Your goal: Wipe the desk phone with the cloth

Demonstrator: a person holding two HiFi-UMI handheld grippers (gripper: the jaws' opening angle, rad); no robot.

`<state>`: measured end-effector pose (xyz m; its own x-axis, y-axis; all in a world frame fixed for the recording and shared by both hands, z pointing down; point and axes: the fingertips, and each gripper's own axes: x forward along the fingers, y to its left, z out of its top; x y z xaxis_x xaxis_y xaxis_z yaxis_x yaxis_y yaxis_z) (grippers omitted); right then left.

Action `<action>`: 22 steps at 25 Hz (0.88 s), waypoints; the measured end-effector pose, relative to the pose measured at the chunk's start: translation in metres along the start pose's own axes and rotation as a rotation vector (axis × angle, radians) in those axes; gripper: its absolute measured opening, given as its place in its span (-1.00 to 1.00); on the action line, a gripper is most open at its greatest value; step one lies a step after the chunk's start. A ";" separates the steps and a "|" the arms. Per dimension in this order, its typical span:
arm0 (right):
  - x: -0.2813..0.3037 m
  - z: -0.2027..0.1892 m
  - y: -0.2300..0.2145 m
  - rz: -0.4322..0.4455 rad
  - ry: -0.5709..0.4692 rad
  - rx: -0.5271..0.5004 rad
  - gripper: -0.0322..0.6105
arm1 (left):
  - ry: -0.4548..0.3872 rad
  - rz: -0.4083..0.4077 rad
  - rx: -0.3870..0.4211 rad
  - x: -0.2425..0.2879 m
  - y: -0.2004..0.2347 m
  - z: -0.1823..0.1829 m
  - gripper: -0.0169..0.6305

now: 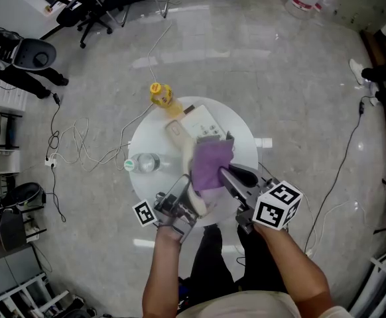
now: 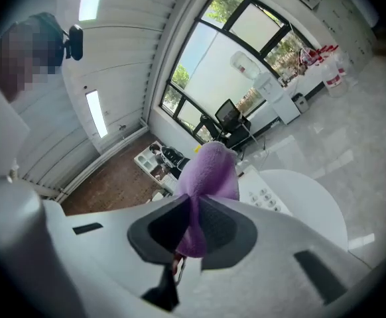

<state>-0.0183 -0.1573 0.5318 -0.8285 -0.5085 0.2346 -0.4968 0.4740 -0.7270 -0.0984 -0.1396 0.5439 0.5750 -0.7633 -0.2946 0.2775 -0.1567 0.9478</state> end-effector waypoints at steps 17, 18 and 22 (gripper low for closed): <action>-0.022 -0.050 0.037 0.107 0.203 0.039 -0.80 | -0.078 -0.078 -0.037 0.005 -0.012 0.014 -0.32; -0.021 -0.048 0.035 0.102 0.198 0.039 -0.80 | -0.071 -0.077 -0.040 0.006 -0.011 0.012 -0.33; -0.011 -0.030 0.023 0.069 0.145 0.035 -0.80 | -0.028 -0.081 -0.040 0.012 -0.010 0.001 -0.33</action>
<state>-0.0283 -0.1194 0.5318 -0.8904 -0.3651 0.2720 -0.4300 0.4781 -0.7659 -0.0950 -0.1476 0.5307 0.5279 -0.7665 -0.3657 0.3527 -0.1939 0.9154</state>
